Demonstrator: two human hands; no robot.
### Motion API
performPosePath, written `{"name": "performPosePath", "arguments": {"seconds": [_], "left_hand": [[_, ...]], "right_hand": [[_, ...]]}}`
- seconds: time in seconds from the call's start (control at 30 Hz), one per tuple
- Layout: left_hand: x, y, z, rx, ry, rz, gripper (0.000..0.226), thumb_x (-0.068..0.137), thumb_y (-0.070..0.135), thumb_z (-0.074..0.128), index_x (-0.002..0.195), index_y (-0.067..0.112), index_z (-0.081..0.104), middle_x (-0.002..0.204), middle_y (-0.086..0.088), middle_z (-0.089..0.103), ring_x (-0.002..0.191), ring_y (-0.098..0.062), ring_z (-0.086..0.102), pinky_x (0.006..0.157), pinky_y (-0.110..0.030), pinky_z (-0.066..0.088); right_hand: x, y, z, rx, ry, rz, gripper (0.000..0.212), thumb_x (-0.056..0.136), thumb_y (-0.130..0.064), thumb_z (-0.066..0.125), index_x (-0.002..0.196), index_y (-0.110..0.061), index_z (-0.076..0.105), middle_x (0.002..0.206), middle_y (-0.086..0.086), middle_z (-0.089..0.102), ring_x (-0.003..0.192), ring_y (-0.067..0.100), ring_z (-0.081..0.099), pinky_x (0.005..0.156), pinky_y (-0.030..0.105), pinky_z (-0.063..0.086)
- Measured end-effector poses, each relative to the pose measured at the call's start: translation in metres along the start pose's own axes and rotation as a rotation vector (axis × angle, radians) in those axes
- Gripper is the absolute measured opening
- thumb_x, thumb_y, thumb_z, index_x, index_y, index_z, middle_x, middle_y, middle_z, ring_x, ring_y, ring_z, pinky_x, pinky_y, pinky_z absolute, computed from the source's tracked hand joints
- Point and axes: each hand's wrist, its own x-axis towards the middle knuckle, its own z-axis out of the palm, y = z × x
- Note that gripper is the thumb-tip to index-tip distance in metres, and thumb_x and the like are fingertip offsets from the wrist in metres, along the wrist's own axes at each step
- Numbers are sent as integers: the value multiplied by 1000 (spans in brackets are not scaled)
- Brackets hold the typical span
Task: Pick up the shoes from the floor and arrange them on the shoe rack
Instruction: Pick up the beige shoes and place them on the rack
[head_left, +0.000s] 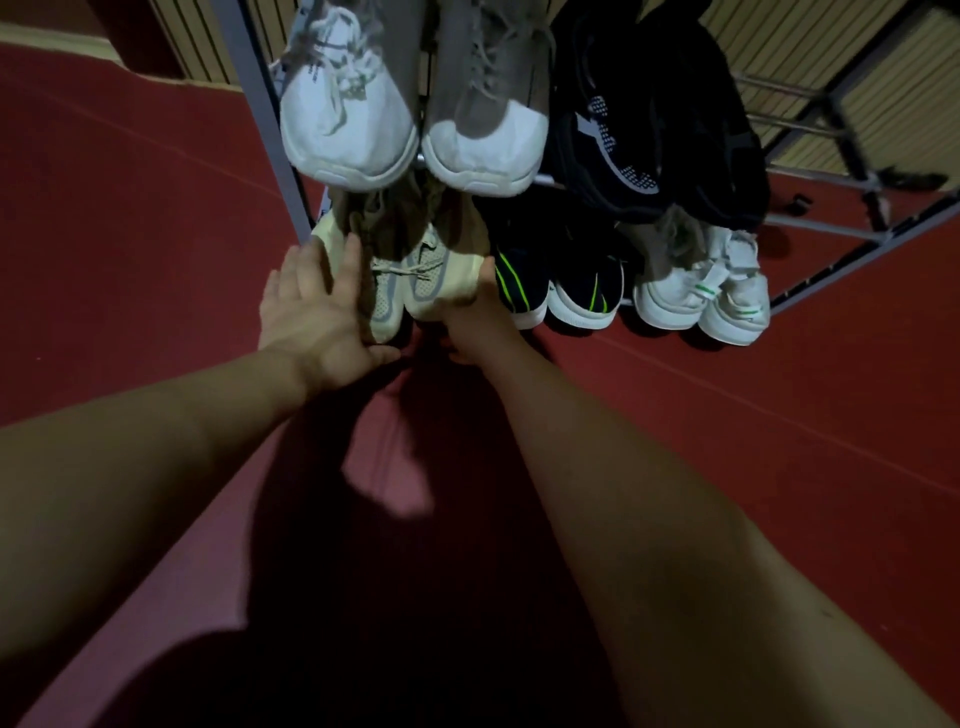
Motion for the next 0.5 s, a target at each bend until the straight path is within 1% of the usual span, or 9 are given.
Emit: {"name": "performPosePath", "arguments": {"seconds": [0.03,0.07,0.13,0.2,0.23,0.3,0.37,0.43,0.5], "left_hand": [[0,6,-2,36,-12,27,117,71,65,64,150,25,-12,157,-18,-10,145,-34,-8,117,-45,0],[1,12,-4,68,-23,48,116,72,66,62,150,24,-12,157,-18,-11,145,-34,-11,117,-46,-3],[5,29,-10,114,-45,71,114,73,69,57,150,23,-13,157,-17,-7,145,-34,-10,116,-46,-5],[9,47,-15,159,-69,89,113,73,71,54,150,23,-13,157,-17,-1,145,-34,-4,116,-46,-4],[12,56,-17,183,-87,98,112,74,70,54,150,23,-13,158,-16,-2,145,-34,-3,116,-45,-4],[16,74,-20,229,-127,112,109,76,67,57,150,23,-10,159,-13,-8,146,-32,-6,117,-45,-3],[18,92,-20,268,-166,116,107,77,64,59,151,23,-8,159,-11,-10,146,-30,-12,116,-45,-4],[16,106,-17,296,-191,118,108,77,61,60,151,23,-9,159,-11,-8,146,-29,-12,116,-46,-4],[15,113,-15,321,-188,126,109,77,60,62,151,22,-9,159,-12,-5,146,-28,-11,116,-46,-3]], "right_hand": [[1,0,-7,-60,-10,-6,51,91,-23,56,138,-11,40,125,14,59,103,28,61,93,46,51],[2,-2,-15,-105,-22,-22,51,92,-26,54,139,-10,41,129,14,58,109,29,60,97,46,49],[3,0,-34,-149,34,-71,54,93,-30,51,143,-15,38,130,12,58,118,29,55,101,42,44],[1,3,-51,-150,84,-123,47,94,-26,51,139,-15,45,117,9,64,116,27,56,101,37,43],[1,5,-59,-136,115,-159,43,93,-21,52,136,-14,49,111,10,64,114,28,57,100,35,42],[-3,12,-71,-128,196,-238,39,91,-14,53,131,-11,55,116,13,62,114,28,55,98,30,39],[-6,19,-84,-138,323,-260,41,89,-15,56,130,-14,56,125,14,55,115,29,53,99,30,38],[-14,29,-96,-113,406,-170,50,88,-24,59,136,-17,49,135,13,48,125,29,46,104,32,34],[-20,39,-110,-26,392,30,61,89,-33,59,144,-20,35,145,13,37,134,30,34,108,34,28]]}}
